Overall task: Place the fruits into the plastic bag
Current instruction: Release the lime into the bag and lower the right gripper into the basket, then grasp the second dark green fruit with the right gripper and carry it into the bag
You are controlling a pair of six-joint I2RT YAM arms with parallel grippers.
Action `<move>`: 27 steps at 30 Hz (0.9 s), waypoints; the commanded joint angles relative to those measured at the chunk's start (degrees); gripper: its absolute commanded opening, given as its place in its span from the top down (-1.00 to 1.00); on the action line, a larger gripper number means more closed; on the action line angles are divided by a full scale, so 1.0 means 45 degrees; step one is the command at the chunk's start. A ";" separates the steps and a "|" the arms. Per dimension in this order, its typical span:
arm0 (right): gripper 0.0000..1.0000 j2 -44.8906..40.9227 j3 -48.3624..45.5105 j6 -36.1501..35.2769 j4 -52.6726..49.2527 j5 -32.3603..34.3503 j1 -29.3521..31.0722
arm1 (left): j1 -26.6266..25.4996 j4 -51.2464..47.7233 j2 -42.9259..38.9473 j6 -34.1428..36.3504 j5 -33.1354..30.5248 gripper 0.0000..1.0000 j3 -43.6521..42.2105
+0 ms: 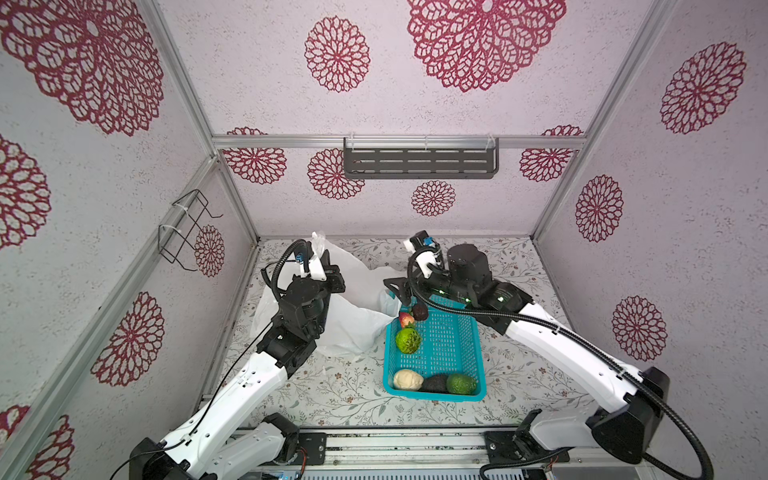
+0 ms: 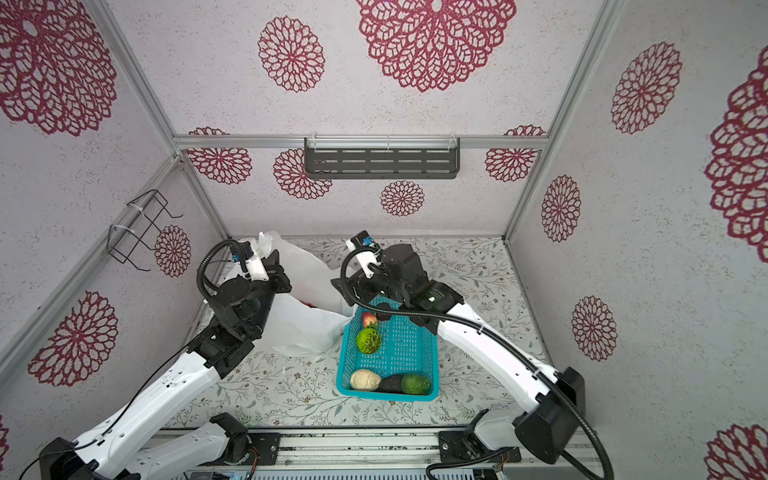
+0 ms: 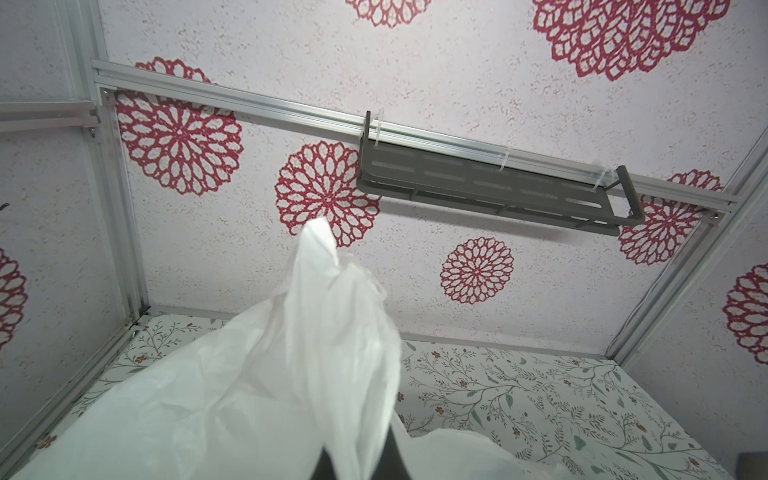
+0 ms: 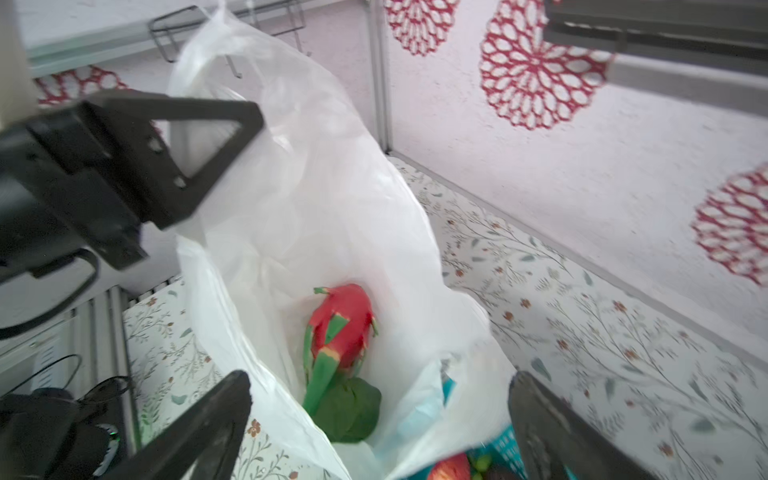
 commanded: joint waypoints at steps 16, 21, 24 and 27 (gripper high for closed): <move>-0.90 -0.1367 -0.3588 0.2593 -0.9587 0.0132 0.0878 | 0.0022 0.1288 0.1620 0.0468 0.0412 1.00 0.0637; -0.93 -0.1036 -0.3896 0.2664 -1.0271 0.0139 0.0878 | 0.0024 0.1366 0.1649 0.0385 0.0349 1.00 0.0578; -0.92 -0.0763 -0.4384 0.2509 -1.0428 -0.0106 0.0879 | 0.0024 0.1396 0.1605 0.0407 0.0274 1.00 0.0481; -0.86 -0.0623 -0.4753 0.2465 -1.0374 -0.0248 0.0874 | 0.0026 0.1406 0.1568 0.0412 0.0241 1.00 0.0426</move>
